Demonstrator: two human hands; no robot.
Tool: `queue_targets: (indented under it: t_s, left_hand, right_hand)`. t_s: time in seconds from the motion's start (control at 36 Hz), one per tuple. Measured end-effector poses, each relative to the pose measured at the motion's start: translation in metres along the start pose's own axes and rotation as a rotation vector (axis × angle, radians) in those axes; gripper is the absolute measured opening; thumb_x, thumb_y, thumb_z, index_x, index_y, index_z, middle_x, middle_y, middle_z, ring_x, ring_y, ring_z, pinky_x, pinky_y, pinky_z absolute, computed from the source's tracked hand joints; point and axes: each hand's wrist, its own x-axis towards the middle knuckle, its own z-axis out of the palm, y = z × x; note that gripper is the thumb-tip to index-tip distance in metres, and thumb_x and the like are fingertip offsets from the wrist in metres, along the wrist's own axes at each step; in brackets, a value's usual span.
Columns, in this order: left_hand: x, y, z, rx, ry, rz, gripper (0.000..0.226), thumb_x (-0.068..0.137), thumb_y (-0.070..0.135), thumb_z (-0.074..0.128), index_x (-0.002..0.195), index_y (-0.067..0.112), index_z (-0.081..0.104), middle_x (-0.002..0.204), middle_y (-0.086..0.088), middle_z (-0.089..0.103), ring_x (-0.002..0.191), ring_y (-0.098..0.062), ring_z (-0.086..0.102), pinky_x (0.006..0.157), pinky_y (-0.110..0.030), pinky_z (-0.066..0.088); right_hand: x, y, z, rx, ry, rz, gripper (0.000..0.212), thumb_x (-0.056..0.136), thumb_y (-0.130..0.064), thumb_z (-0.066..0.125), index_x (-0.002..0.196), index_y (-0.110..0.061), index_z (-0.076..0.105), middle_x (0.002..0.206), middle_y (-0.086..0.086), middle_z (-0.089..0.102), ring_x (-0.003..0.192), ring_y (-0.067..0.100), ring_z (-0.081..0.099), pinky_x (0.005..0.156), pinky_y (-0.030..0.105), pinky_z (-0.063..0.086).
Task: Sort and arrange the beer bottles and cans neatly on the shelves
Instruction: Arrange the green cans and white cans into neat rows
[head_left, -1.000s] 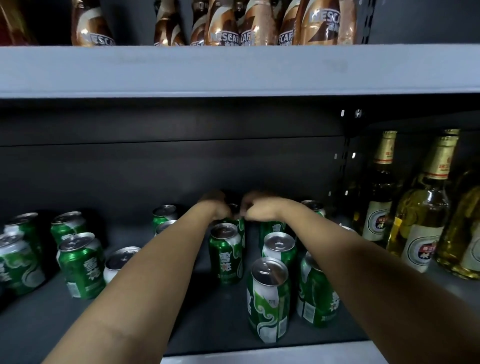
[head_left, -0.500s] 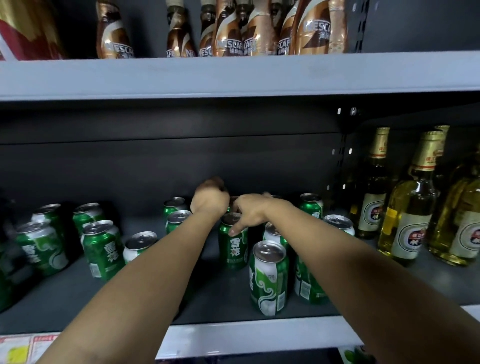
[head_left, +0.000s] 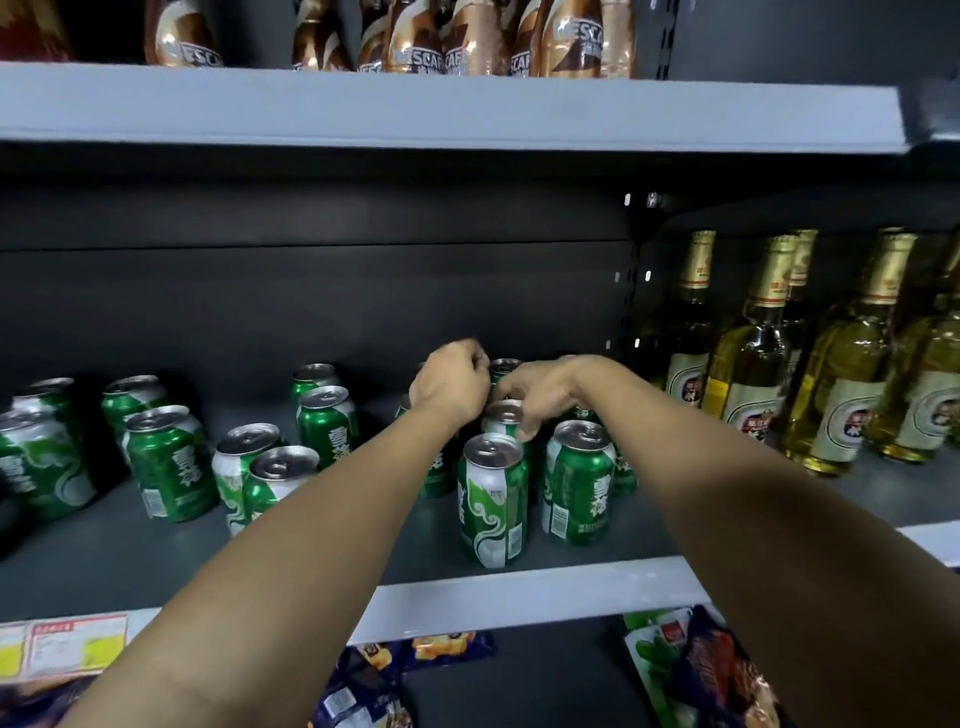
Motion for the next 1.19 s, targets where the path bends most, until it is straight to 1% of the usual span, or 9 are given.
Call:
queue_targets:
  t_s: [0.25, 0.5, 0.67, 0.78, 0.86, 0.94, 1.0, 1.08, 1.19]
  left_hand:
    - [-0.005, -0.008, -0.002, -0.043, -0.057, -0.001, 0.021, 0.093, 0.006, 0.046, 0.091, 0.022, 0.06, 0.099, -0.006, 0.063, 0.099, -0.03, 0.059, 0.086, -0.038, 0.05]
    - [-0.005, -0.009, 0.005, -0.032, -0.148, 0.033, 0.02, 0.093, 0.008, 0.047, 0.101, 0.014, 0.065, 0.103, -0.008, 0.066, 0.097, -0.028, 0.06, 0.077, -0.031, 0.046]
    - [-0.006, -0.005, 0.01, -0.009, -0.234, 0.065, 0.018, 0.099, 0.022, 0.046, 0.092, 0.016, 0.062, 0.098, -0.011, 0.067, 0.096, -0.03, 0.06, 0.08, -0.036, 0.048]
    - [-0.013, 0.002, 0.01, -0.011, -0.259, 0.085, 0.031, 0.102, 0.036, 0.043, 0.088, 0.013, 0.059, 0.102, -0.016, 0.066, 0.098, -0.032, 0.059, 0.072, -0.032, 0.038]
    - [-0.02, 0.008, 0.005, -0.078, -0.266, 0.07, 0.044, 0.099, 0.05, 0.041, 0.093, 0.011, 0.061, 0.105, -0.018, 0.067, 0.1, -0.034, 0.06, 0.076, -0.034, 0.04]
    - [-0.029, 0.012, -0.006, -0.126, -0.34, 0.046, 0.053, 0.09, 0.066, 0.045, 0.092, 0.015, 0.059, 0.103, -0.011, 0.066, 0.095, -0.027, 0.059, 0.082, -0.036, 0.043]
    - [-0.036, 0.013, -0.016, -0.045, -0.475, 0.035, 0.069, 0.077, 0.076, 0.053, 0.113, 0.017, 0.057, 0.116, -0.004, 0.062, 0.105, -0.021, 0.057, 0.094, -0.036, 0.045]
    - [-0.046, 0.01, -0.027, 0.111, -0.693, -0.004, 0.109, 0.06, 0.076, 0.071, 0.144, 0.019, 0.032, 0.142, 0.001, 0.047, 0.129, -0.022, 0.046, 0.11, -0.042, 0.037]
    - [-0.057, 0.001, -0.023, 0.154, -0.648, -0.022, 0.101, 0.054, 0.052, 0.087, 0.134, 0.019, 0.035, 0.134, 0.0, 0.054, 0.121, -0.022, 0.053, 0.103, -0.043, 0.044]
  right_hand:
    - [0.008, 0.011, 0.0, -0.03, 0.319, 0.241, 0.066, 0.082, -0.051, 0.069, 0.13, -0.008, 0.054, 0.131, 0.008, 0.058, 0.115, 0.027, 0.058, 0.086, 0.032, 0.046]
    - [0.02, 0.017, 0.008, 0.014, 0.359, 0.35, 0.079, 0.077, -0.066, 0.066, 0.129, -0.008, 0.053, 0.131, 0.009, 0.058, 0.117, 0.028, 0.057, 0.087, 0.034, 0.046]
    - [0.007, 0.018, 0.005, -0.052, 0.326, 0.392, 0.084, 0.076, -0.077, 0.055, 0.133, -0.014, 0.05, 0.135, 0.005, 0.054, 0.121, 0.027, 0.054, 0.087, 0.036, 0.044]
    - [-0.011, 0.022, 0.007, -0.042, 0.417, 0.331, 0.07, 0.084, -0.073, 0.047, 0.119, -0.014, 0.059, 0.123, 0.006, 0.06, 0.108, 0.026, 0.058, 0.079, 0.033, 0.044]
    - [-0.027, 0.026, 0.009, -0.038, 0.413, 0.175, 0.052, 0.086, -0.061, 0.057, 0.107, -0.013, 0.061, 0.111, 0.006, 0.062, 0.094, 0.023, 0.056, 0.075, 0.032, 0.043]
    - [-0.041, 0.027, 0.012, -0.015, 0.338, 0.076, 0.049, 0.081, -0.056, 0.067, 0.106, -0.014, 0.061, 0.104, 0.002, 0.059, 0.098, 0.023, 0.057, 0.082, 0.033, 0.046]
    - [-0.05, 0.025, 0.014, -0.037, 0.258, 0.063, 0.056, 0.079, -0.054, 0.072, 0.116, -0.016, 0.057, 0.111, 0.0, 0.055, 0.103, 0.02, 0.053, 0.085, 0.03, 0.043]
    - [-0.059, 0.022, 0.016, -0.121, 0.209, 0.105, 0.074, 0.076, -0.054, 0.073, 0.132, -0.012, 0.049, 0.132, 0.005, 0.053, 0.113, 0.023, 0.052, 0.091, 0.031, 0.044]
    - [-0.069, 0.021, 0.018, -0.13, 0.134, 0.152, 0.086, 0.076, -0.052, 0.076, 0.141, -0.007, 0.041, 0.146, 0.009, 0.044, 0.128, 0.028, 0.047, 0.102, 0.037, 0.042]
